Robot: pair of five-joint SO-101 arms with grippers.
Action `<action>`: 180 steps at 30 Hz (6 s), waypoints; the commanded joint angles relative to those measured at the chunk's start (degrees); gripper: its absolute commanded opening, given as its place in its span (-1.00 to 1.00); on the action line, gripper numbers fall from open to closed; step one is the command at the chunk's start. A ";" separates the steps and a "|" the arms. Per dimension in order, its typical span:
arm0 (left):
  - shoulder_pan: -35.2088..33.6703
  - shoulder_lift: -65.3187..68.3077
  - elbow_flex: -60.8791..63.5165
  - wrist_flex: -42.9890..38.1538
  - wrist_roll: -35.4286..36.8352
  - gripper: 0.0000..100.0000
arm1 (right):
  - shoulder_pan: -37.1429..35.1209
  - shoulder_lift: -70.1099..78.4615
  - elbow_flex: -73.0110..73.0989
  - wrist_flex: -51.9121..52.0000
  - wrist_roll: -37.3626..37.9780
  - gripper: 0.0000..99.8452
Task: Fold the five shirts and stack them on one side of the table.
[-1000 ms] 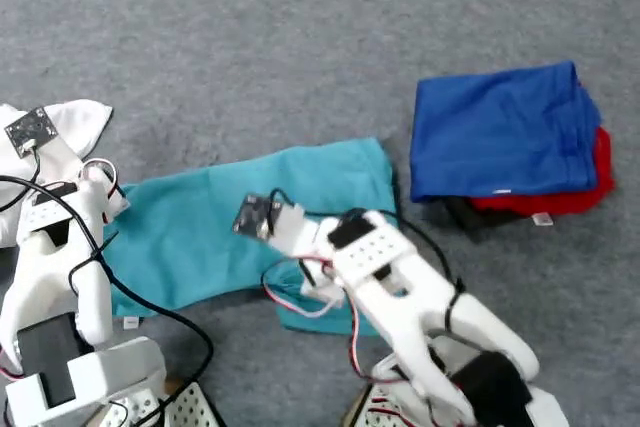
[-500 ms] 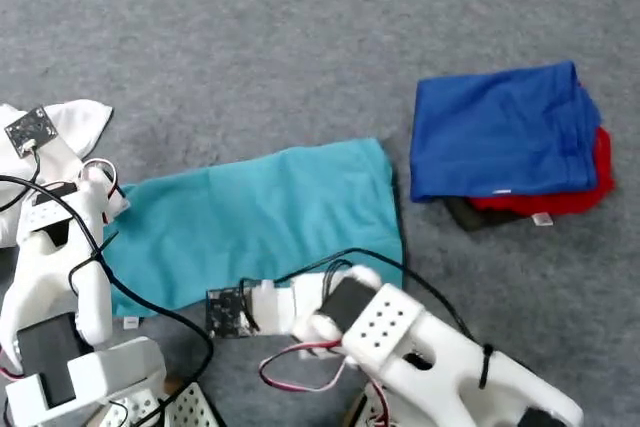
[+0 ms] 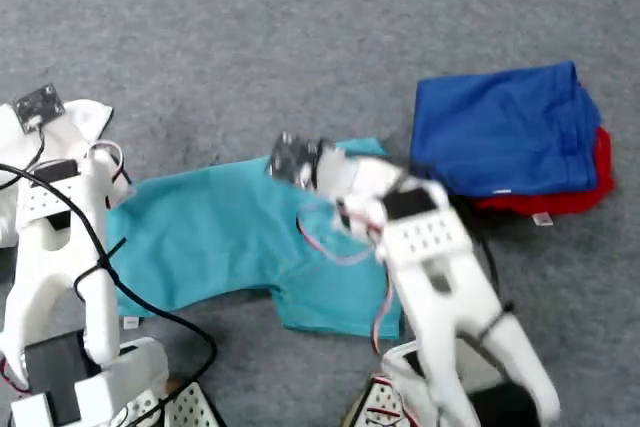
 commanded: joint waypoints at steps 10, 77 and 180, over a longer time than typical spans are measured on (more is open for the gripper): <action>-2.81 21.76 -12.57 -5.27 3.52 -0.96 | 2.51 41.01 -43.56 8.53 -9.05 -0.99; -7.65 2.51 2.64 19.87 -13.89 -0.96 | 9.89 31.25 -33.19 13.54 0.44 -1.00; -21.45 -0.04 12.22 3.52 -20.31 -0.96 | -14.73 13.41 -17.80 29.71 21.10 -1.00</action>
